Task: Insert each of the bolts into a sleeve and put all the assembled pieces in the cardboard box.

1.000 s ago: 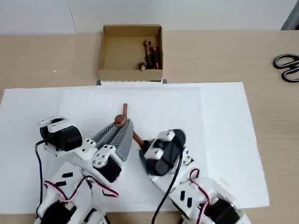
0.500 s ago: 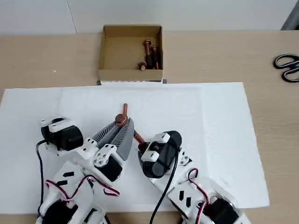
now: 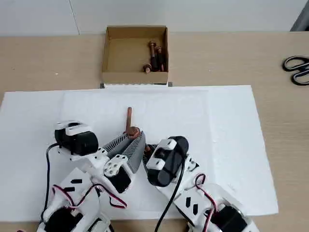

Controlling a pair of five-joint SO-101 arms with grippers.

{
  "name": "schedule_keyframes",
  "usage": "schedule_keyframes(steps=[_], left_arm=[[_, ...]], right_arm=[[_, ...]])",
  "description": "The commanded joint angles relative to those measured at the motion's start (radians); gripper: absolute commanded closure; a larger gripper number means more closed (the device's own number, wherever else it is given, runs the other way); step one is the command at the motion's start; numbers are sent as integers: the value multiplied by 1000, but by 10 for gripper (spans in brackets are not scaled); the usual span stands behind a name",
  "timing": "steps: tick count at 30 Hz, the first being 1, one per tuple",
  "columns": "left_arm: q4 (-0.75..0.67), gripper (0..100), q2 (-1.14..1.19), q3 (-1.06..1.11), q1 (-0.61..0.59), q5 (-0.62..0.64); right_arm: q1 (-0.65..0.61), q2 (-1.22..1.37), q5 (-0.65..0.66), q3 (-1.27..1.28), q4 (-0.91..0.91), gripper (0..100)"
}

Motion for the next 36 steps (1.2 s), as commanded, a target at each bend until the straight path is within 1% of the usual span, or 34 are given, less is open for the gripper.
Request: schedule_keyframes(steps=[1, 6, 11, 14, 15, 18, 20, 26, 28, 32, 36], left_arm=[[17, 995, -9, 18, 21, 6], [100, 995, -9, 25, 114, 3], [109, 995, -9, 27, 123, -115], [106, 989, -9, 27, 110, -127], [106, 969, -9, 27, 103, -127], [110, 850, -8, 27, 91, -127], [126, 796, -8, 27, 91, -129], [138, 794, -8, 18, 89, -138], [138, 794, -8, 18, 71, -172], [133, 794, -8, 2, -31, -259], [140, 794, -8, -48, -69, -279]], right_arm=[[-4, -5, 21, -40, -35, 995], [-4, -5, 21, -57, -28, 995], [-4, -5, 21, -60, -27, 995], [-4, -5, 21, -60, -27, 995], [-4, -5, 21, -60, -27, 995], [-4, -5, 21, -60, -25, 995], [-4, -4, 21, -60, -25, 995], [-2, -2, 21, -60, -25, 995], [-2, -2, 23, -60, -25, 995], [-2, -2, 23, -60, -24, 995], [-2, -1, 23, -55, -24, 995]])
